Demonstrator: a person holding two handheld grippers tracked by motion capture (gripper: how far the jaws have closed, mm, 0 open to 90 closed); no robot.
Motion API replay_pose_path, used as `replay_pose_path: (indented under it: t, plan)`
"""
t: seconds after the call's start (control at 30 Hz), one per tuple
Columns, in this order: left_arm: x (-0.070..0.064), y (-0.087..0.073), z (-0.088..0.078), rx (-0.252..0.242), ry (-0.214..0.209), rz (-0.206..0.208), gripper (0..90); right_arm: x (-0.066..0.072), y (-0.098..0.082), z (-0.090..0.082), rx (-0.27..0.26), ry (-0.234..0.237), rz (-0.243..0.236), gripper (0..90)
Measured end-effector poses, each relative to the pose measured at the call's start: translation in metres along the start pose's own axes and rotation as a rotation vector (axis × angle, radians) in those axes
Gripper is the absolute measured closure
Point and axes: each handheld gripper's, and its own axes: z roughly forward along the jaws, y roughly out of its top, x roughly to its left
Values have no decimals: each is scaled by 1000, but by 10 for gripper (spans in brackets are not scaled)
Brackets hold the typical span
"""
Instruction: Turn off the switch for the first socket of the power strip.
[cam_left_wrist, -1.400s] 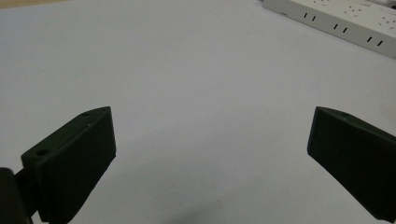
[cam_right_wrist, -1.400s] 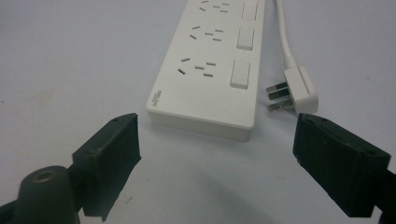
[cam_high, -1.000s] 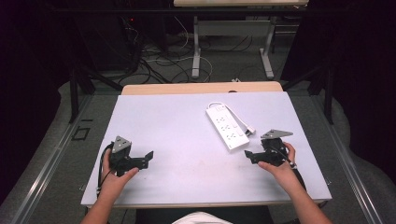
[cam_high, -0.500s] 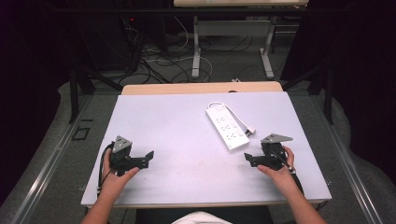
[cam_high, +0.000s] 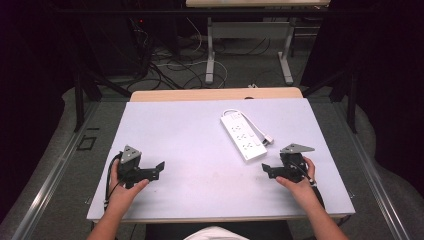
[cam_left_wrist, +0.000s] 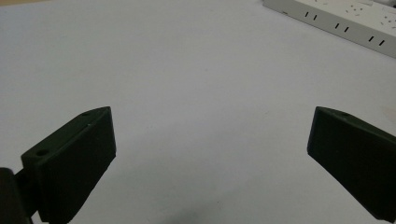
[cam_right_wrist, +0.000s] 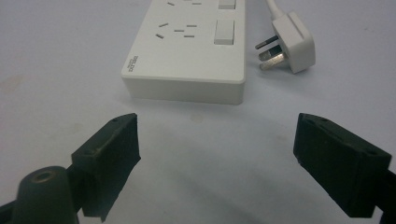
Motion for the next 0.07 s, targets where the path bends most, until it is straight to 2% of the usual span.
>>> replay_pose_path:
  t: [0.07]
  plan:
    - [0,0,0,0,1,-2,14,0,0,0,0,1,12,140]
